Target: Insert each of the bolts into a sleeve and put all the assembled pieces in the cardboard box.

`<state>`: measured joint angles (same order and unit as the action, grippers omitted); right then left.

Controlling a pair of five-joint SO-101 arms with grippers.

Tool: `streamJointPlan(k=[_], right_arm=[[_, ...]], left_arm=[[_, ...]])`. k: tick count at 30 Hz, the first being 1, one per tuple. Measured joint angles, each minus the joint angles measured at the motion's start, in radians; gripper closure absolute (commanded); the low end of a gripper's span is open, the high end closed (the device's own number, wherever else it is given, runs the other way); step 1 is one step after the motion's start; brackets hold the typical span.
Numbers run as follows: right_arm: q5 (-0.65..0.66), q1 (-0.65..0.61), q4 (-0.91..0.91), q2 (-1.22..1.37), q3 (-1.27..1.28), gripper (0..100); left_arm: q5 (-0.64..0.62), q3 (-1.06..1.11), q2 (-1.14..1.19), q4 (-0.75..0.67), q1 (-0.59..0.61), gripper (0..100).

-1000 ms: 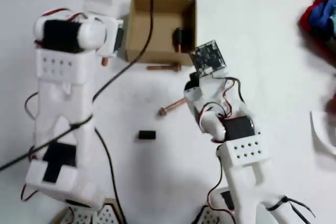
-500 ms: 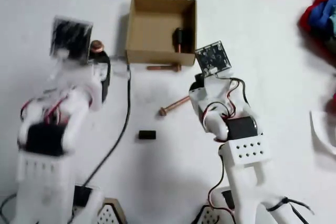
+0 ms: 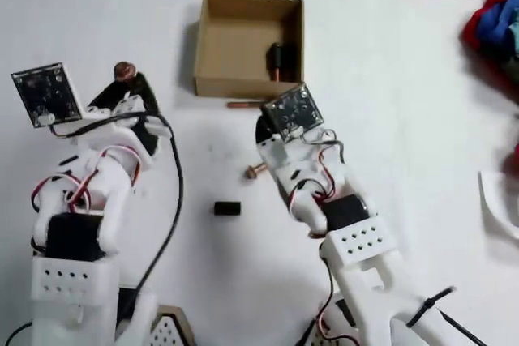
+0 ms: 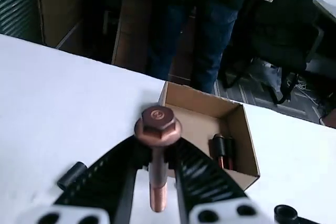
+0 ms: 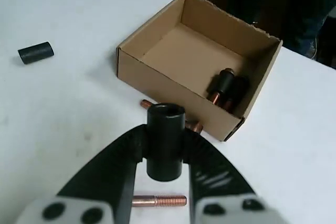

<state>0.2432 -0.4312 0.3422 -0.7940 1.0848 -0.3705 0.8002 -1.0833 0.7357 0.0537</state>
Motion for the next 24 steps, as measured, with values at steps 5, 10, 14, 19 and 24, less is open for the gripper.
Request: streamJointPlan(k=[5,10,14,19,24], right_arm=[[0.0,-0.011,0.017,0.0,0.029,97.5],[0.0,-0.009,0.02,0.002,0.048,97.5],[0.0,-0.009,0.017,0.0,0.048,97.5],[-0.002,-0.009,-0.031,0.0,0.049,97.5],[-0.117,-0.009,-0.133,0.081,0.049,97.5]], left_arm=[[-0.006,0.11,-0.003,-0.034,-0.13,97],[-0.008,0.161,-0.006,-0.106,-0.172,97],[-0.121,0.245,-0.006,-0.247,-0.181,97],[-0.387,0.358,-0.006,-0.445,-0.18,97],[-0.422,0.443,-0.006,-0.623,-0.18,97]])
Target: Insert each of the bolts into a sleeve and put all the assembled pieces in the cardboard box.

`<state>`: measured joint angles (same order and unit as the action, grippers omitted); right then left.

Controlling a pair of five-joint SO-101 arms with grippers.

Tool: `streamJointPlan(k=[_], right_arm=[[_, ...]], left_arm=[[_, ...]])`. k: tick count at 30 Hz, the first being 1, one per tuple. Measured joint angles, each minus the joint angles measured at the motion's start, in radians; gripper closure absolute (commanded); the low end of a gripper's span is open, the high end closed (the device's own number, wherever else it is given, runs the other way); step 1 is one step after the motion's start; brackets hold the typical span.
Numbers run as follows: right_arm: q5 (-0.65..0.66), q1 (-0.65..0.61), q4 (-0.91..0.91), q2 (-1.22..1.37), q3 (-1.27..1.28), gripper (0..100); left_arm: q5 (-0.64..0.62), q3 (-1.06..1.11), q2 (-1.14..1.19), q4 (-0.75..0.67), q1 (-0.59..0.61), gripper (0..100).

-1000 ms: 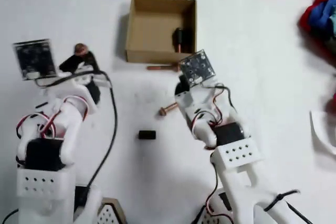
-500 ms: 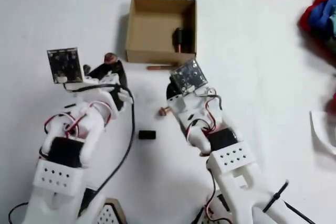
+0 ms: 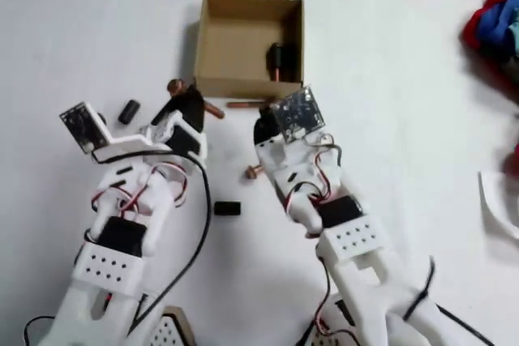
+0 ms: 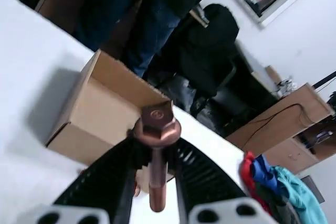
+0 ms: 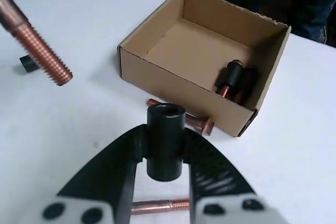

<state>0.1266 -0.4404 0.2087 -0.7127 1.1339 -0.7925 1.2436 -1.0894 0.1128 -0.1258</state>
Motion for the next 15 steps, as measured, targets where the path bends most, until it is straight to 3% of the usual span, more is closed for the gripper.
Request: streamJointPlan(k=[6,12,15], right_arm=[[-0.061,0.002,-0.069,0.196,-0.009,97.5],[-0.061,-0.014,-0.069,0.261,-0.097,97.5],[0.02,-0.063,-0.043,0.261,-0.132,97.5]], left_arm=[[0.003,0.003,0.0,-0.057,0.0,97],[-0.081,0.006,0.0,-0.063,0.0,97],[-0.087,0.006,0.0,-0.063,-0.018,97]])
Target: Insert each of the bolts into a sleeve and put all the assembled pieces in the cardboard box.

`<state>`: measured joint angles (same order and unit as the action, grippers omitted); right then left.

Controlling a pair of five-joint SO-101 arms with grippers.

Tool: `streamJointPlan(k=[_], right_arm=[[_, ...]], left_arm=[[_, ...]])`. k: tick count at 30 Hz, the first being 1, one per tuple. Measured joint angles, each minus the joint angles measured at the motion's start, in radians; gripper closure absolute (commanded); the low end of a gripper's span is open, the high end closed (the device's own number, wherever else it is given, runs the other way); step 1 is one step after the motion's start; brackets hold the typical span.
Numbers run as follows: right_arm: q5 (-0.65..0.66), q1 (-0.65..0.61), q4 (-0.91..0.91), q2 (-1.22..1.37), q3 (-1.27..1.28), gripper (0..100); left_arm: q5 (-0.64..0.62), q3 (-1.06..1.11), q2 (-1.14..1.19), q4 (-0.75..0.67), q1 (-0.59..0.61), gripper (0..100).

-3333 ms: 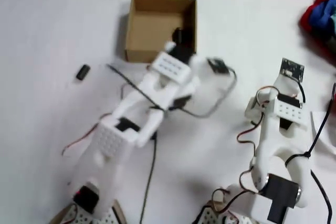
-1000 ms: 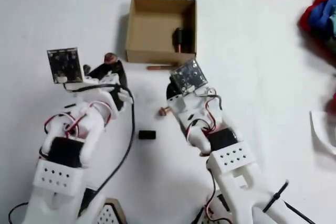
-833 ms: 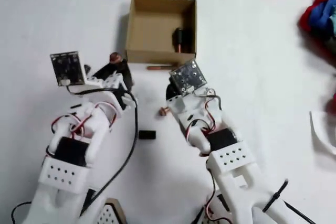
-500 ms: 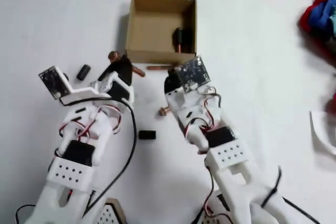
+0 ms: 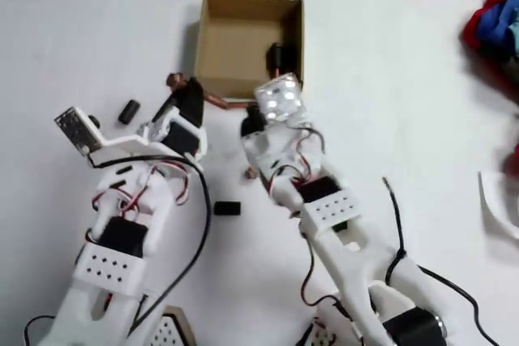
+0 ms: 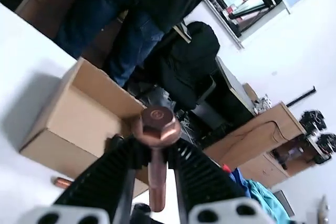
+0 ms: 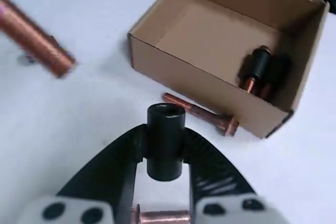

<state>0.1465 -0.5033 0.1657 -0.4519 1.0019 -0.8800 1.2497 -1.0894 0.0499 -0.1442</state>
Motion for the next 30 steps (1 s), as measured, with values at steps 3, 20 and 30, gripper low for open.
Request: streamJointPlan(k=[3,20,30], right_arm=[[0.103,-0.069,0.038,-0.026,-0.005,97.5],[0.16,-0.074,0.178,-0.272,0.025,97.5],[0.16,-0.072,0.178,-0.276,0.061,97.5]], left_arm=[[0.005,0.0,0.0,0.023,-0.029,97],[0.009,-0.041,0.0,0.13,-0.04,97],[0.011,-0.084,0.0,0.13,-0.04,97]])
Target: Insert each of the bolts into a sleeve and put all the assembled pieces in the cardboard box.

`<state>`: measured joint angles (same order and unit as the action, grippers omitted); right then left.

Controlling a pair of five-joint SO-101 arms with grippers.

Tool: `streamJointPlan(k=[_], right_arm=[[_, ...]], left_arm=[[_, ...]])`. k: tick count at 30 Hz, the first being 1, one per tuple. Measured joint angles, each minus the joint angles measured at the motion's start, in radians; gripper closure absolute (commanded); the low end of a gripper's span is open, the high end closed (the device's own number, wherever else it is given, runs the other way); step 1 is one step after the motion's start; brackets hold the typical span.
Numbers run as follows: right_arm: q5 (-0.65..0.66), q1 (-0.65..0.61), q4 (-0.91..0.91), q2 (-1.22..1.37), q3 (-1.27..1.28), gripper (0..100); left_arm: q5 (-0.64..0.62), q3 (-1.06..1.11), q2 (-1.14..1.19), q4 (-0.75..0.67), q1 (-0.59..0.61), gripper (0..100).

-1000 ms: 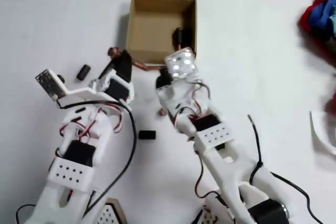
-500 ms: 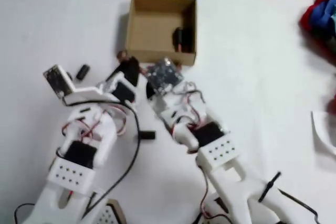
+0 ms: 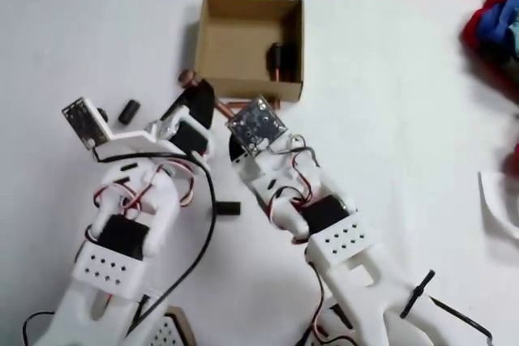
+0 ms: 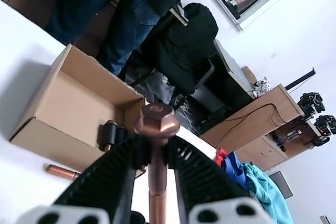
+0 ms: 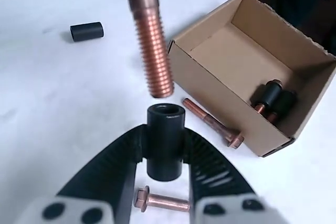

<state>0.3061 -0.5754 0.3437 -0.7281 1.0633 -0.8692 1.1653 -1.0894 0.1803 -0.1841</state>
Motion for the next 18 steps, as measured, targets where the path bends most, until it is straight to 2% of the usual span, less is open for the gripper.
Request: streamJointPlan(k=[12,18], right_arm=[[0.002,-0.002,0.091,-0.16,0.002,97.5],[0.075,0.005,0.112,-0.18,0.018,97.5]], left_arm=[[0.015,-0.075,0.14,0.0,0.028,97],[0.02,-0.083,0.144,0.0,-0.038,97]])
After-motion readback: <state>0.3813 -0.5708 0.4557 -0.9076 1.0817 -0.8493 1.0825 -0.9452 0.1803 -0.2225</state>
